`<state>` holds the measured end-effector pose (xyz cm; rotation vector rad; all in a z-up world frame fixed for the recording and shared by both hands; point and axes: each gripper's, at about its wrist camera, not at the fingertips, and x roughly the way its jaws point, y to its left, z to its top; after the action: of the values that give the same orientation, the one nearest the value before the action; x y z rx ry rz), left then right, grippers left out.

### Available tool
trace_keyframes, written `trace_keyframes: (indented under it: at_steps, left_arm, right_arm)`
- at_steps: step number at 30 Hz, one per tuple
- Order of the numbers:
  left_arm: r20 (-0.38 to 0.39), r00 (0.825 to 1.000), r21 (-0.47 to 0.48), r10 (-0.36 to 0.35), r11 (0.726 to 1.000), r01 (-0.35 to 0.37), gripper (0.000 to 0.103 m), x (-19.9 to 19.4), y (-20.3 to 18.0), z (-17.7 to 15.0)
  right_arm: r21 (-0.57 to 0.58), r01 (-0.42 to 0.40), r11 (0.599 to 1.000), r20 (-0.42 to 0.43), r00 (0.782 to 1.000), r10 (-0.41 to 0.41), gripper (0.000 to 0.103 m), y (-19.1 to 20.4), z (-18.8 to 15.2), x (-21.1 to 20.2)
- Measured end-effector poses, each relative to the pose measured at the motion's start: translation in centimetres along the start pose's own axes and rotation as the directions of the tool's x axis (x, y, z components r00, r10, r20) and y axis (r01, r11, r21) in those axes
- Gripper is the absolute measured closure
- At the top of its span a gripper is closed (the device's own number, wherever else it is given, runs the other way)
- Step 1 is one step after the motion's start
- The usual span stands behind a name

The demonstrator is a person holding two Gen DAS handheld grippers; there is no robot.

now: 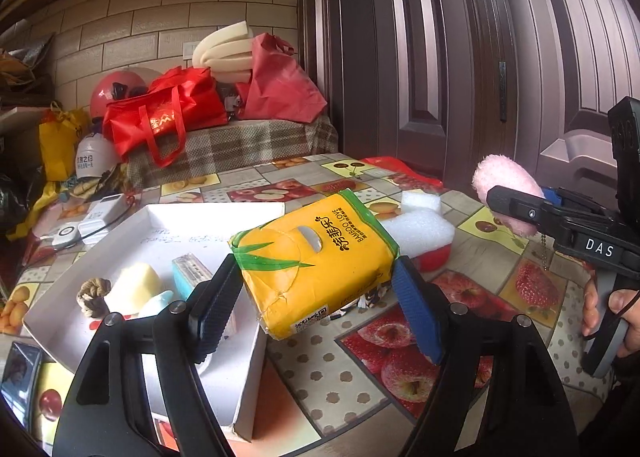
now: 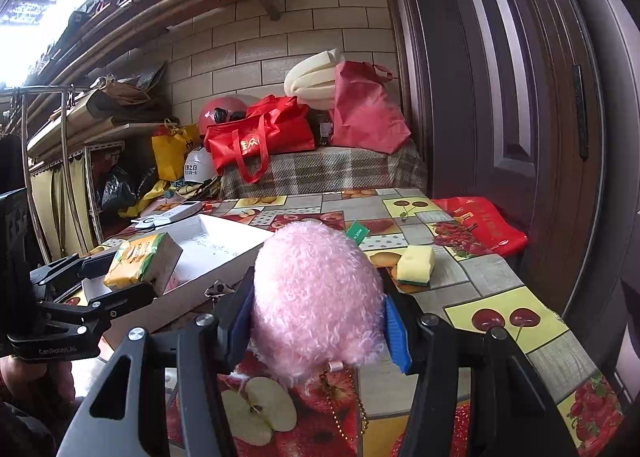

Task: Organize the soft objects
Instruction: 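Grasp the pink fluffy ball with the right gripper while the left gripper grasps the yellow tissue pack, then carry the pink ball over the box with the right gripper while the left gripper carries the tissue pack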

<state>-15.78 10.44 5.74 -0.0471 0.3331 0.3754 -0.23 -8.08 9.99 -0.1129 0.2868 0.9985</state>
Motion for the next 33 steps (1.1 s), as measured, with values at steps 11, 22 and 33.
trace_keyframes:
  at_steps: [11, 22, 33]
  left_arm:
    - [0.019, 0.995, -0.063, 0.098, 0.993, -0.097, 0.026, -0.7, 4.8, -0.4]
    - [0.006, 0.967, -0.164, 0.253, 0.954, -0.249, 0.026, -1.3, 12.0, -1.1]
    - [-0.042, 0.952, -0.19, 0.304, 0.933, -0.307, 0.026, 1.1, 14.6, -0.7]
  right_arm:
    - [-0.056, -0.11, 0.992, -0.066, 0.992, 0.106, 0.047, 4.8, -0.4, 2.0]
    - [-0.056, -0.19, 0.98, -0.129, 0.975, 0.182, 0.047, 8.5, -0.7, 5.6]
    - [-0.107, -0.247, 0.963, -0.145, 0.962, 0.23, 0.047, 13.1, -0.1, 9.1]
